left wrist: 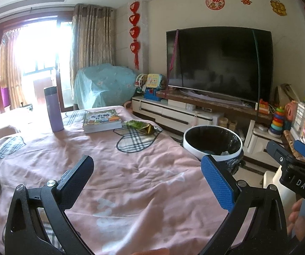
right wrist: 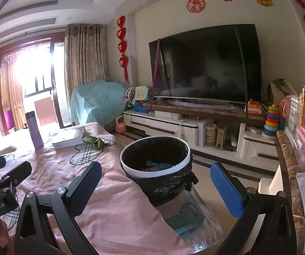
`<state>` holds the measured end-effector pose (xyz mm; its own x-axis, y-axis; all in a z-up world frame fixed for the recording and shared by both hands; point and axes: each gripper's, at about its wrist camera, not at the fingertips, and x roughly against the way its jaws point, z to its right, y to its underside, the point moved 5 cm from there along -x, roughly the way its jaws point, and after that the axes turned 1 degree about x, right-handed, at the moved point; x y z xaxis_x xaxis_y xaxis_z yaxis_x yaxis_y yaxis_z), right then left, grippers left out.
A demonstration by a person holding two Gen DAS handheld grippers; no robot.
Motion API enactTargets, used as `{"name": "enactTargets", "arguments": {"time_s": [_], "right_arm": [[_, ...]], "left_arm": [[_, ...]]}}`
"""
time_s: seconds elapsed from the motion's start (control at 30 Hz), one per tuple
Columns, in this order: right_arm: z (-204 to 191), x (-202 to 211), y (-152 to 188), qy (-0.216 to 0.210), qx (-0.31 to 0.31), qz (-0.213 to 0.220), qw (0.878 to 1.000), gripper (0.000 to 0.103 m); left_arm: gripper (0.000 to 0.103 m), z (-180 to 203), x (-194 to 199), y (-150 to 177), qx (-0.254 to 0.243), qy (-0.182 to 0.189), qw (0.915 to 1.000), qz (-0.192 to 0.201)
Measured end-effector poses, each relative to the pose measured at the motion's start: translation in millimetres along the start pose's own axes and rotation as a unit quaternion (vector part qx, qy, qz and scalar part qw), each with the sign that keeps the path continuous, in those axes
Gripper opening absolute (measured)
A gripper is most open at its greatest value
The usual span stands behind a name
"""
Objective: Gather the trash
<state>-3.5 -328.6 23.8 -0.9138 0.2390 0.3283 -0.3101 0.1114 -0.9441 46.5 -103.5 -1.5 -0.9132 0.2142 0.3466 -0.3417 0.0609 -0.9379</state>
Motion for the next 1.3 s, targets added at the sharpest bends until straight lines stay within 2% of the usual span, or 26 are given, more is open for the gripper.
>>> {"name": "enactTargets", "arguments": {"time_s": [1.3], "right_arm": [[-3.2,5.2,-8.2,-0.007,0.002,0.009,1.0,0.103]], "left_arm": [[0.103,8.7,0.1,-2.0,-0.01,0.007,0.9999,0.002]]}}
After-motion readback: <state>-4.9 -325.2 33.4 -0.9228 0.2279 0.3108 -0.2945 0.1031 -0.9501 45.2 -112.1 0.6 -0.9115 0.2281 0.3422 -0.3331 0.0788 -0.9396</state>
